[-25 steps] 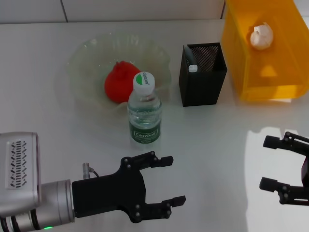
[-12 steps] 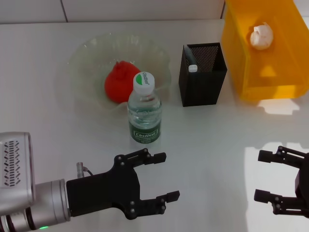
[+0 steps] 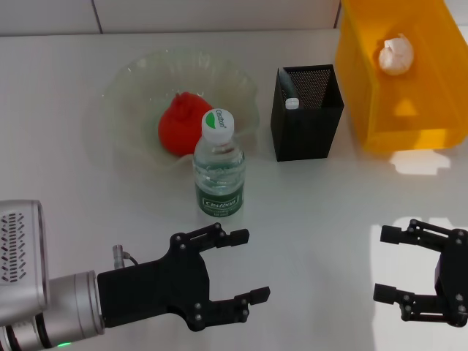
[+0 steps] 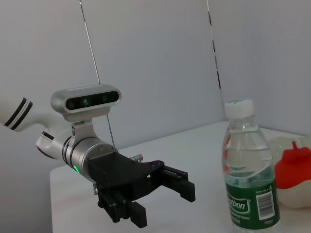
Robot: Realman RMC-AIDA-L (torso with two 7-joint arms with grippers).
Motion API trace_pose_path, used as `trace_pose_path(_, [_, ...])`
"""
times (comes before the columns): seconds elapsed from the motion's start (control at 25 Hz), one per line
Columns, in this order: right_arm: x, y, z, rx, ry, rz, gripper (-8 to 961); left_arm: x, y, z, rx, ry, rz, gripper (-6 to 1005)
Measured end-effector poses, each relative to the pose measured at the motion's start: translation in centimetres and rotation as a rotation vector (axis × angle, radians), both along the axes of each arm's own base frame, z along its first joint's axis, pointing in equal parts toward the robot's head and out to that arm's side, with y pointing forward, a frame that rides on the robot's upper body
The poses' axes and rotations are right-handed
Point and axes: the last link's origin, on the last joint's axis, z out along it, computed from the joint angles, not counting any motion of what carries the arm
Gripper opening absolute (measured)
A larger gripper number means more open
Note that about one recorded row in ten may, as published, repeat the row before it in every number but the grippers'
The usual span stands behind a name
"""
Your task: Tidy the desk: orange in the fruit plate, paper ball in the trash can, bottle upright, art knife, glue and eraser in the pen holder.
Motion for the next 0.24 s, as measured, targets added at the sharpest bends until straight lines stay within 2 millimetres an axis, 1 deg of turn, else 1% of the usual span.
trace_pose_path(0.24, [0.01, 0.13, -0.15, 0.003, -0.006, -0.003, 830, -0.19, -0.16, 0.06, 0.001, 0.001, 0.007, 786])
